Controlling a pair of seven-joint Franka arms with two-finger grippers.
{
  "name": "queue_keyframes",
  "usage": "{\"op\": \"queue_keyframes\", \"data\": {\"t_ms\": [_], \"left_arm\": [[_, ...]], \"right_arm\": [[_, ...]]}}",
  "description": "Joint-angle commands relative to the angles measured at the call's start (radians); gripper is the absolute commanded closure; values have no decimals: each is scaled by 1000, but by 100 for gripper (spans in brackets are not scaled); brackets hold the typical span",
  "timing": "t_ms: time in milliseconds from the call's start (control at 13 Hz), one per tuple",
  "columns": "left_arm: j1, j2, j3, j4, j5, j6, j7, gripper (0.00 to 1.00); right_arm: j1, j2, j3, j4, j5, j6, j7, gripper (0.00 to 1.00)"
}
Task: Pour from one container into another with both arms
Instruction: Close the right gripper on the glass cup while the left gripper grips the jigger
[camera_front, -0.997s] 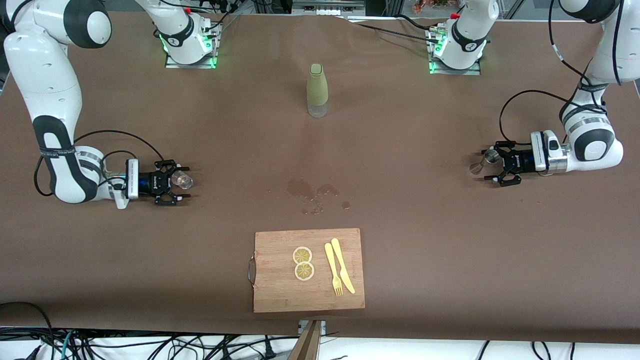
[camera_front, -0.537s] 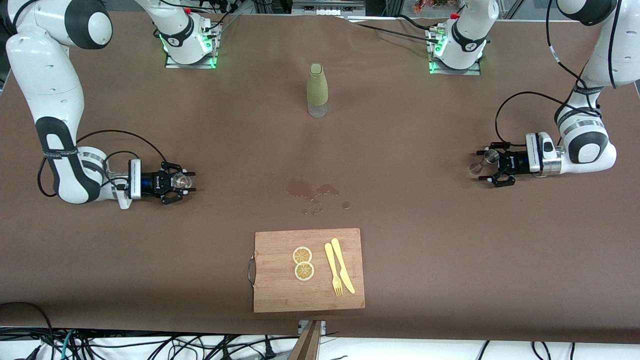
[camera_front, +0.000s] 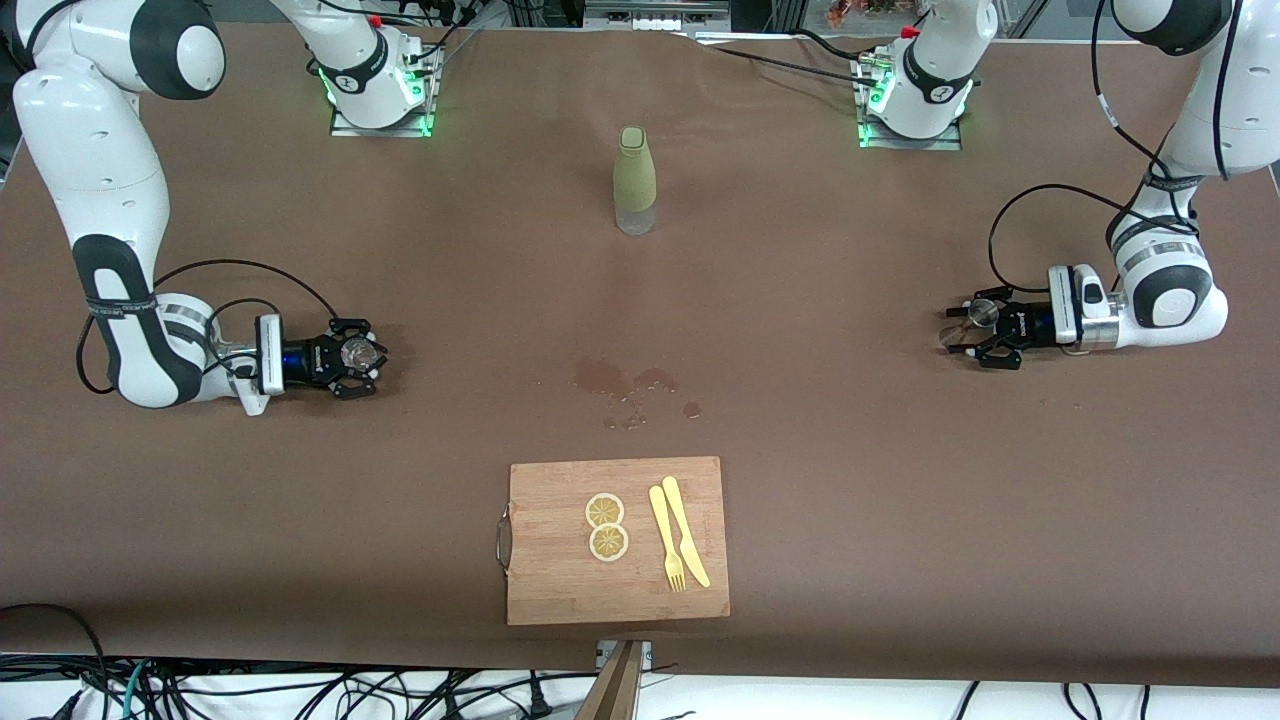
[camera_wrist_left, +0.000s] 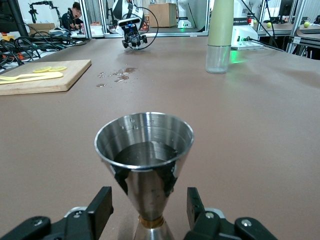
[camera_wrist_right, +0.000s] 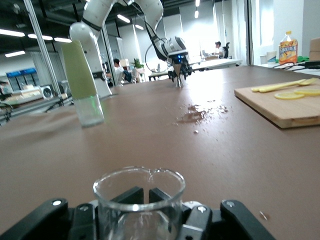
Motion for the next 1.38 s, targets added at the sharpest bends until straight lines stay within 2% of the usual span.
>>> {"op": "queue_keyframes", "data": {"t_ms": [0, 460, 537, 690, 767, 843, 920, 997, 1304], "left_arm": [[-2, 20, 16, -1, -22, -26, 253, 44], [8, 20, 20, -2, 3, -44, 254, 46], [11, 20, 20, -2, 4, -44, 254, 51], [11, 20, 19, -2, 5, -46, 256, 80], [11, 20, 20, -2, 5, -46, 256, 87], [12, 20, 20, -2, 5, -46, 256, 87], [12, 20, 22, -2, 5, -46, 256, 96], [12, 20, 22, -2, 5, -46, 256, 100], [12, 18, 22, -1, 4, -47, 248, 100]], "right_arm": [[-4, 8, 0, 71, 10, -73, 66, 99], [-3, 8, 3, 80, 2, -111, 117, 99], [-1, 10, 4, 80, 4, -111, 117, 99], [-1, 10, 4, 80, 2, -120, 116, 99], [-1, 10, 4, 80, 2, -128, 116, 99], [-1, 10, 4, 80, 4, -134, 117, 99], [-1, 10, 4, 80, 4, -136, 117, 99], [-1, 10, 4, 80, 4, -137, 116, 99], [-7, 8, 1, 82, 1, -157, 116, 99]]}}
